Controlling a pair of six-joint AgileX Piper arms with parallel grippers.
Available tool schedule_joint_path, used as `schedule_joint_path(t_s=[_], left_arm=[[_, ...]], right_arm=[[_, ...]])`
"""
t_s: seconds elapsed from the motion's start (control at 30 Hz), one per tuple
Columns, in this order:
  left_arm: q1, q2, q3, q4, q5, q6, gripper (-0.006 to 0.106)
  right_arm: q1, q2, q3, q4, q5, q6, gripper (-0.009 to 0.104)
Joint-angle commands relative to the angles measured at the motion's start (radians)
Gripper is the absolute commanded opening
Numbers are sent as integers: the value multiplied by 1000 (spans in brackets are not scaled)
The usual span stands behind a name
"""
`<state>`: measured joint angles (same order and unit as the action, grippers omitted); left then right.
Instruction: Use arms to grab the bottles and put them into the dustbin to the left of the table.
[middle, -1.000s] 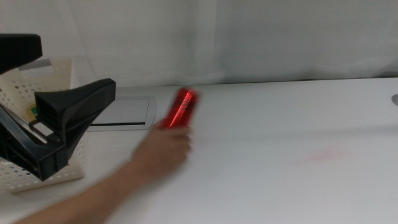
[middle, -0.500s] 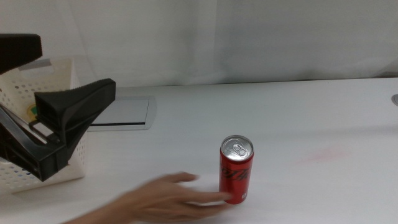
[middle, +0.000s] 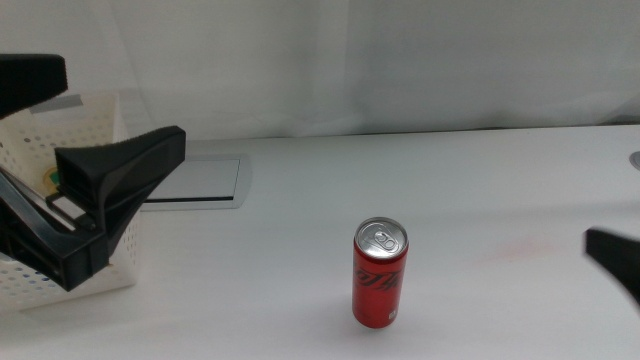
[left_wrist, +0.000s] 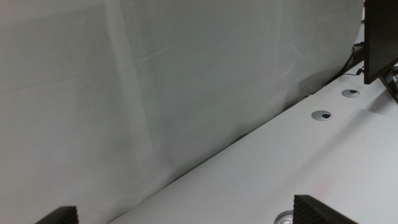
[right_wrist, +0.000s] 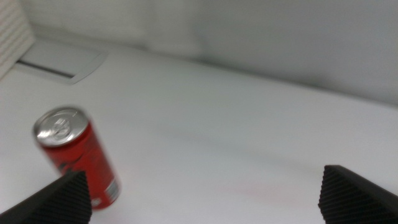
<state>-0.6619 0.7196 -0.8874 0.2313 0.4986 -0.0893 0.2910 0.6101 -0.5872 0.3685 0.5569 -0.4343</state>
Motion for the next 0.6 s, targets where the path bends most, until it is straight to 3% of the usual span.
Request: schedule_joint_path(t_s=[0.0,0.03,0.17,0.57], left_arm=[[-6,3,4,-2,2,-8,90],[-6,3,4,-2,2,-8,90],[-6,3,4,-4,2,-7,90],[-6,3,4,-4,2,-7,90]], right_arm=[[-3,32,59,128,-42,-116,103],[-3,55,91,209,-50,-198,103],[-3,95,104,310,-58,-309,103],[-3,126,104,354,-21,-387,103]])
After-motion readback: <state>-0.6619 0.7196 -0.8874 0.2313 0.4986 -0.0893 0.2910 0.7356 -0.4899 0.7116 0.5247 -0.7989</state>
